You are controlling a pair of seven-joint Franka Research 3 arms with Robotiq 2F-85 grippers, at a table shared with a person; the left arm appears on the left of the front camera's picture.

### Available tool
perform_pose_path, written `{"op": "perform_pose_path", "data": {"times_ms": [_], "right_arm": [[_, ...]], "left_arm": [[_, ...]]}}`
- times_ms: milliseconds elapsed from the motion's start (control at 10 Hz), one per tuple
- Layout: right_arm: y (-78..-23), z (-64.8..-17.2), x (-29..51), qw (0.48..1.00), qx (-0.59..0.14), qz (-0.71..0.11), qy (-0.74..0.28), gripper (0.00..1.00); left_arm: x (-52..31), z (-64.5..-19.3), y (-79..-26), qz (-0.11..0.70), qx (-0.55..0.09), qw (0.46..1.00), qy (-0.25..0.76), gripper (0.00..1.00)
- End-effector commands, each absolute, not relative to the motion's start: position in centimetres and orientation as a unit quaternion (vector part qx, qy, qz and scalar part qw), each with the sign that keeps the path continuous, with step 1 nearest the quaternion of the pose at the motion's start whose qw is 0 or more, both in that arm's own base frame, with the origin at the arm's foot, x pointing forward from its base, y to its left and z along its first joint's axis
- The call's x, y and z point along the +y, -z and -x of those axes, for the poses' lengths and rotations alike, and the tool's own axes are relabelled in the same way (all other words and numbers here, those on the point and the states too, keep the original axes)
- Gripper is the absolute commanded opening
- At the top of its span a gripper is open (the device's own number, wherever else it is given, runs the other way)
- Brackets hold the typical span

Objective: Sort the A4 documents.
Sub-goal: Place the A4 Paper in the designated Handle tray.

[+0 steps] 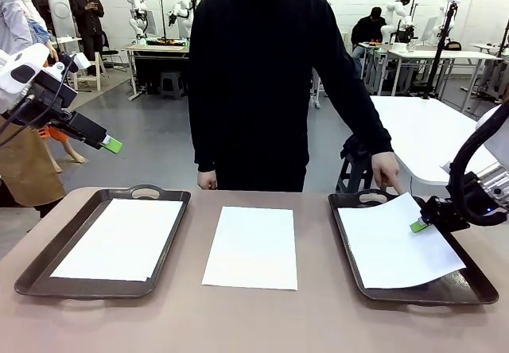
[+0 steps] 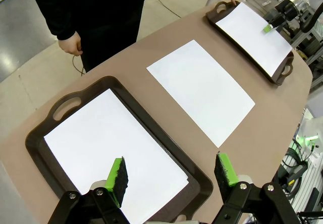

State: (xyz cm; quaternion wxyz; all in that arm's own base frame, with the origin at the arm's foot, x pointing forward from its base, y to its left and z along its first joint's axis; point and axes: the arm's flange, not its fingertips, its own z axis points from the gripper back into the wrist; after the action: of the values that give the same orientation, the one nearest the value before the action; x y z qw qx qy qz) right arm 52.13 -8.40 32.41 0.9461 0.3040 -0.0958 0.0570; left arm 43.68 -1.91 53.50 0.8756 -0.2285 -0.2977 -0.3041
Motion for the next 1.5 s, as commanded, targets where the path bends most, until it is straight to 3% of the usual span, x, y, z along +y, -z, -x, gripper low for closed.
{"op": "perform_pose_path", "data": {"times_ms": [0, 100, 200, 300, 400, 500, 600, 700, 1400], "right_arm": [[-33.4, -52.0, -8.0, 0.960, -0.091, -0.257, -0.056, 0.36], [-33.9, -51.9, -8.1, 0.965, -0.089, -0.241, -0.060, 0.69], [-34.5, -51.8, -8.2, 0.970, -0.088, -0.216, -0.064, 0.55], [-35.2, -51.8, -8.2, 0.975, -0.092, -0.192, -0.069, 0.88], [-35.8, -51.8, -8.2, 0.976, -0.095, -0.185, -0.070, 0.73], [-36.0, -51.8, -8.2, 0.976, -0.096, -0.184, -0.070, 1.00], [-36.1, -51.8, -8.2, 0.976, -0.094, -0.183, -0.069, 0.92], [-36.2, -51.8, -8.3, 0.976, -0.094, -0.182, -0.069, 1.00], [-36.5, -52.2, -8.7, 0.973, -0.098, -0.195, -0.079, 1.00]], "left_arm": [[-1.8, -43.6, -53.6, 0.233, -0.298, 0.873, 0.307, 0.90], [-1.8, -43.6, -53.6, 0.233, -0.298, 0.873, 0.307, 0.90], [-1.8, -43.6, -53.6, 0.233, -0.298, 0.873, 0.307, 0.90], [-1.8, -43.6, -53.6, 0.233, -0.298, 0.873, 0.307, 0.90], [-1.8, -43.6, -53.6, 0.233, -0.298, 0.873, 0.307, 0.90], [-1.8, -43.6, -53.6, 0.233, -0.298, 0.873, 0.307, 0.90], [-1.8, -43.6, -53.6, 0.233, -0.298, 0.873, 0.307, 0.90], [-1.8, -43.6, -53.6, 0.233, -0.298, 0.873, 0.307, 0.90], [-1.8, -43.6, -53.6, 0.233, -0.298, 0.873, 0.307, 0.90]]}}
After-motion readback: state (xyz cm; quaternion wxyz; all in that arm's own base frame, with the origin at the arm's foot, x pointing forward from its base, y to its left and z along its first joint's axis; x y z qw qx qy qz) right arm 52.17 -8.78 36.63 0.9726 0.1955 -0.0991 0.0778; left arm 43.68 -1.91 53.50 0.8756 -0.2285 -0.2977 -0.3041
